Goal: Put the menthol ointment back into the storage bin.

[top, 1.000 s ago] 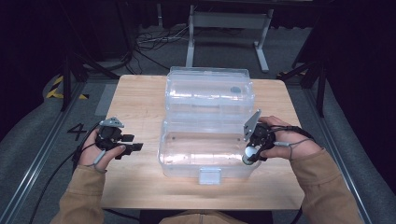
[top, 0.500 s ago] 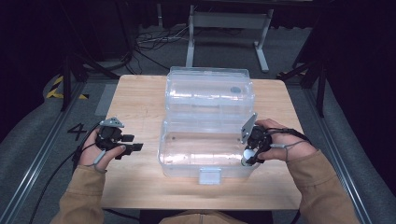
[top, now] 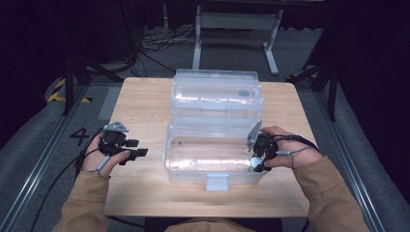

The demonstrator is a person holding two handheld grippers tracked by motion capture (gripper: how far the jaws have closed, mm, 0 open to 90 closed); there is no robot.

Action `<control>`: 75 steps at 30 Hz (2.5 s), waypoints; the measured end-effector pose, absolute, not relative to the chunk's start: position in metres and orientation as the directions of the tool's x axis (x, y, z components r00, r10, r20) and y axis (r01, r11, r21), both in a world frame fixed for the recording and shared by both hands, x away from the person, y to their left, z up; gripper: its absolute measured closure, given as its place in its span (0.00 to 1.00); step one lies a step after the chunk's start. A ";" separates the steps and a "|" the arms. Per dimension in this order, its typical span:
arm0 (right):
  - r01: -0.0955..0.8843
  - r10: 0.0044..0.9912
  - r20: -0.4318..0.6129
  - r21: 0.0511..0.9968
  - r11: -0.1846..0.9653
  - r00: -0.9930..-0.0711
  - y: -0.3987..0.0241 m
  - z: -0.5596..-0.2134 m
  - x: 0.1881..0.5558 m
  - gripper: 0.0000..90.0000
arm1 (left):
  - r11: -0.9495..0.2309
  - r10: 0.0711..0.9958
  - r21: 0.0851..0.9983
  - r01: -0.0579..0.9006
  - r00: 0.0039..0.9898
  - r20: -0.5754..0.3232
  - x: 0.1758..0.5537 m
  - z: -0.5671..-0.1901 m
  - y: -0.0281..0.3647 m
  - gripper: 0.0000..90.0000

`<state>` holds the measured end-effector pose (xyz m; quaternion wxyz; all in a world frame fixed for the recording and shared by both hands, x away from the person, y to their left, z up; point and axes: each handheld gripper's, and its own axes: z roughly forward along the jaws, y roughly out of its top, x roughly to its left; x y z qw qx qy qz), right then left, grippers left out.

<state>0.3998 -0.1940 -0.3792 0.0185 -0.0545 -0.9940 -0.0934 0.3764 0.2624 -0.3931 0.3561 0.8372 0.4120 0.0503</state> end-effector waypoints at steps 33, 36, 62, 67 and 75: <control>0.117 0.110 0.061 0.126 0.985 -0.992 -0.188 -0.398 0.404 0.56 | -0.406 0.726 0.631 0.661 0.652 -0.217 0.377 -0.395 0.263 0.48; 0.122 0.115 0.063 0.121 0.985 -0.991 -0.188 -0.400 0.404 0.56 | -0.409 0.725 0.628 0.662 0.653 -0.216 0.377 -0.395 0.263 0.48; 0.114 0.105 0.085 0.106 0.988 -0.991 -0.186 -0.407 0.411 0.56 | -0.409 0.725 0.626 0.664 0.653 -0.220 0.377 -0.395 0.263 0.47; 0.112 0.104 0.088 0.096 0.989 -0.991 -0.186 -0.406 0.411 0.56 | -0.408 0.725 0.627 0.664 0.653 -0.219 0.377 -0.395 0.263 0.47; 0.129 0.119 0.104 0.097 0.987 -0.987 -0.186 -0.406 0.411 0.55 | -0.407 0.726 0.629 0.663 0.652 -0.218 0.377 -0.395 0.264 0.47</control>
